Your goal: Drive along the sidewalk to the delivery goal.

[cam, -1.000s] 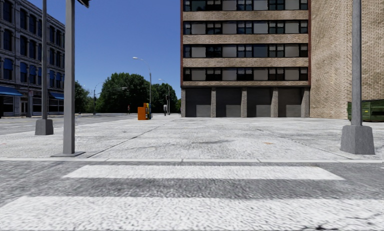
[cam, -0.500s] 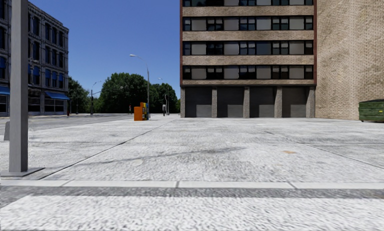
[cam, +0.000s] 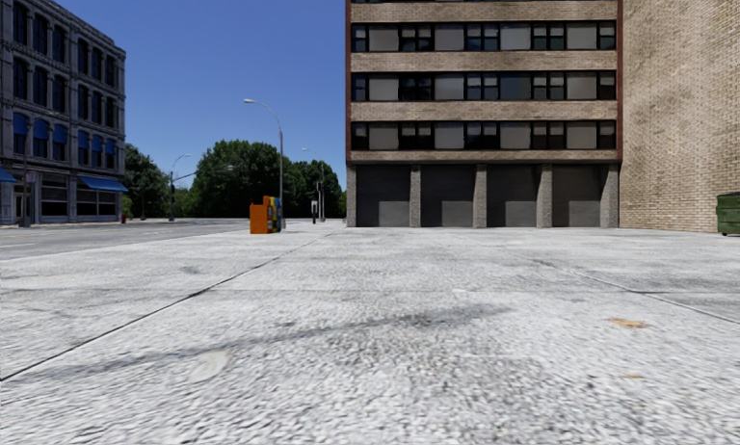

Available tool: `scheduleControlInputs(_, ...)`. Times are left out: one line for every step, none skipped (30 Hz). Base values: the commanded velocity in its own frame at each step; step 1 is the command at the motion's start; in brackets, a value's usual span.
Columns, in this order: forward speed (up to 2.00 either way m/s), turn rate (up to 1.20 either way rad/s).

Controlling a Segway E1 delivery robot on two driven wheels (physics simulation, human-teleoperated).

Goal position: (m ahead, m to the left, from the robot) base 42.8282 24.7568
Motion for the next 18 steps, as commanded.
scheduleControlInputs(2.0, 0.0)
scheduleControlInputs(2.0, 0.0)
scheduleControlInputs(2.0, 0.0)
scheduleControlInputs(2.0, 0.0)
scheduleControlInputs(2.0, 0.0)
scheduleControlInputs(2.0, 0.0)
scheduleControlInputs(2.0, 0.0)
scheduleControlInputs(2.0, 0.0)
scheduleControlInputs(2.0, 0.0)
scheduleControlInputs(2.0, 0.0)
scheduleControlInputs(2.0, 0.0)
scheduleControlInputs(2.0, 0.0)
scheduleControlInputs(2.0, 0.0)
scheduleControlInputs(2.0, 0.0)
scheduleControlInputs(2.0, 0.0)
scheduleControlInputs(2.0, 0.0)
scheduleControlInputs(2.0, 0.0)
scheduleControlInputs(2.0, 0.0)
